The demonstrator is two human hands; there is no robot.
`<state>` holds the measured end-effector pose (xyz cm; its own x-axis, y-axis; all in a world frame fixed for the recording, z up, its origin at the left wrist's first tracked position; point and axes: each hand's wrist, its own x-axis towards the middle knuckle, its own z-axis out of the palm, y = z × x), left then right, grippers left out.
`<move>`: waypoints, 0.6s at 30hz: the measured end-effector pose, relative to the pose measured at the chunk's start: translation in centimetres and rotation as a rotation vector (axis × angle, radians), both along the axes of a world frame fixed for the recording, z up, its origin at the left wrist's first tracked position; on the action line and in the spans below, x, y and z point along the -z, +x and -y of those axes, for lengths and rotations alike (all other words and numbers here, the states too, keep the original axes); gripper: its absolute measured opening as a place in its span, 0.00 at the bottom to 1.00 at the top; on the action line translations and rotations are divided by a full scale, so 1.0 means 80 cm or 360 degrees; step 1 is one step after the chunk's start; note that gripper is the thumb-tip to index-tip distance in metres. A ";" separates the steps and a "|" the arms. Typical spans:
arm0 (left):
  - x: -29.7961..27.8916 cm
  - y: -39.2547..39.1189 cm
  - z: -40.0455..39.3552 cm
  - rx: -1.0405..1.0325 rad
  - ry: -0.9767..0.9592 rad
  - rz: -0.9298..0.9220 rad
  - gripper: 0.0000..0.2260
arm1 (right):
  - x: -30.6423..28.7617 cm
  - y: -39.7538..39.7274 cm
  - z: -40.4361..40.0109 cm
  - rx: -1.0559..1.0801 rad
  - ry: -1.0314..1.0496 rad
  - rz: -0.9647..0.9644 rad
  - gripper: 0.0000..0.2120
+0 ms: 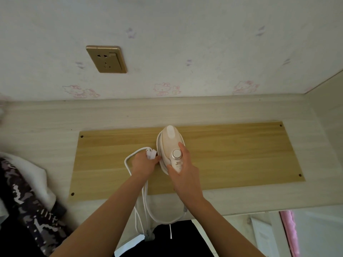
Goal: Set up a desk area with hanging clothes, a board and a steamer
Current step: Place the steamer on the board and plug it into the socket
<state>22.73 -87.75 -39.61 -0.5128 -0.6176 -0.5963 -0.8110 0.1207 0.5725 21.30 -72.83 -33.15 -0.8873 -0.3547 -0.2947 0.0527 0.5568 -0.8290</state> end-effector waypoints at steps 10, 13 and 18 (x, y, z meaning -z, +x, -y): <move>-0.001 -0.004 0.000 -0.0027 0.0033 -0.0002 0.12 | -0.004 0.008 0.007 0.0112 -0.0015 -0.0029 0.31; -0.002 -0.003 0.000 -0.0034 0.0047 -0.0015 0.12 | -0.004 0.008 0.008 0.0115 -0.0001 -0.0002 0.30; -0.009 0.002 0.002 -0.0024 0.0110 -0.0074 0.11 | 0.001 0.003 0.009 0.0115 0.0113 0.0101 0.29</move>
<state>22.87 -87.95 -38.92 -0.5319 -0.5835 -0.6137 -0.7847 0.0673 0.6162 21.53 -73.58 -33.20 -0.8886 -0.2669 -0.3731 0.1458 0.6069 -0.7813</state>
